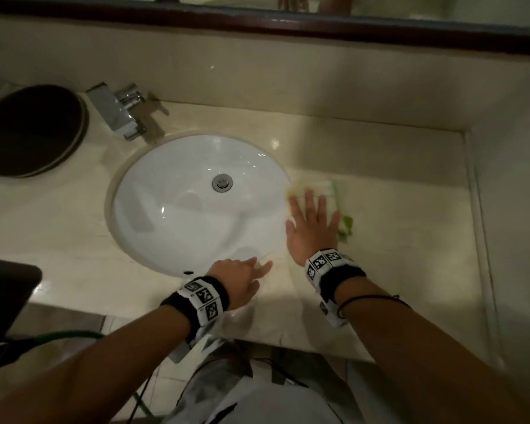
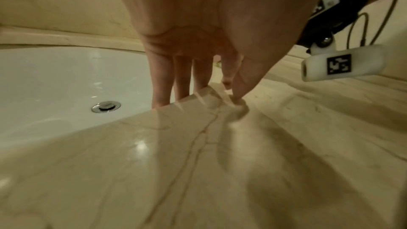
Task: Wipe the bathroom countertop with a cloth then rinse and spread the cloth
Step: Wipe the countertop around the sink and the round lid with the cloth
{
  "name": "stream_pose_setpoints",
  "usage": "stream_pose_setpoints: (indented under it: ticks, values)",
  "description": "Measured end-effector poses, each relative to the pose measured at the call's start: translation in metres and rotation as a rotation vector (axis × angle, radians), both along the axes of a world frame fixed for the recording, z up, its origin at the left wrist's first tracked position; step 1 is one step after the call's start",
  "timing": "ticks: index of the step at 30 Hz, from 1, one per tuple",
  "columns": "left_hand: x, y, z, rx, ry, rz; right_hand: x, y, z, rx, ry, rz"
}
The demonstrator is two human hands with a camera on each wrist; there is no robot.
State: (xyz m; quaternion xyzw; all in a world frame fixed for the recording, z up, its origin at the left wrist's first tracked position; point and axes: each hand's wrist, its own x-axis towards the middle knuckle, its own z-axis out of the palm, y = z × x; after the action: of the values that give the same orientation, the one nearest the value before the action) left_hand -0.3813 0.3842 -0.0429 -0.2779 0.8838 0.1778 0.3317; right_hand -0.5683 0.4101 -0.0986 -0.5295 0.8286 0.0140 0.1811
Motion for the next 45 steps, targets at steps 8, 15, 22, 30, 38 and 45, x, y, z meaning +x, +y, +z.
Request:
stream_pose_setpoints:
  ticks: [8, 15, 22, 30, 38, 45]
  values:
    - [-0.005, 0.017, -0.008, -0.011, -0.002, 0.099, -0.064, 0.064, -0.003, -0.086, 0.024, -0.031]
    - [-0.005, 0.022, -0.009, -0.019, 0.008, 0.148, -0.134, 0.119, -0.003, -0.032, 0.075, -0.337]
    - [-0.004, 0.028, -0.009, -0.017, 0.03, 0.172, -0.09, 0.086, -0.001, 0.017, 0.06, -0.387]
    - [-0.005, 0.033, -0.005, -0.016, 0.047, 0.191, 0.012, 0.059, 0.0, -0.024, -0.014, 0.044]
    - [-0.049, 0.032, 0.002, -0.066, 0.115, 0.101, -0.025, 0.079, -0.001, -0.09, -0.023, 0.095]
    - [-0.098, 0.026, -0.008, -0.072, 0.134, 0.01, -0.106, 0.137, -0.001, -0.113, 0.002, -0.184]
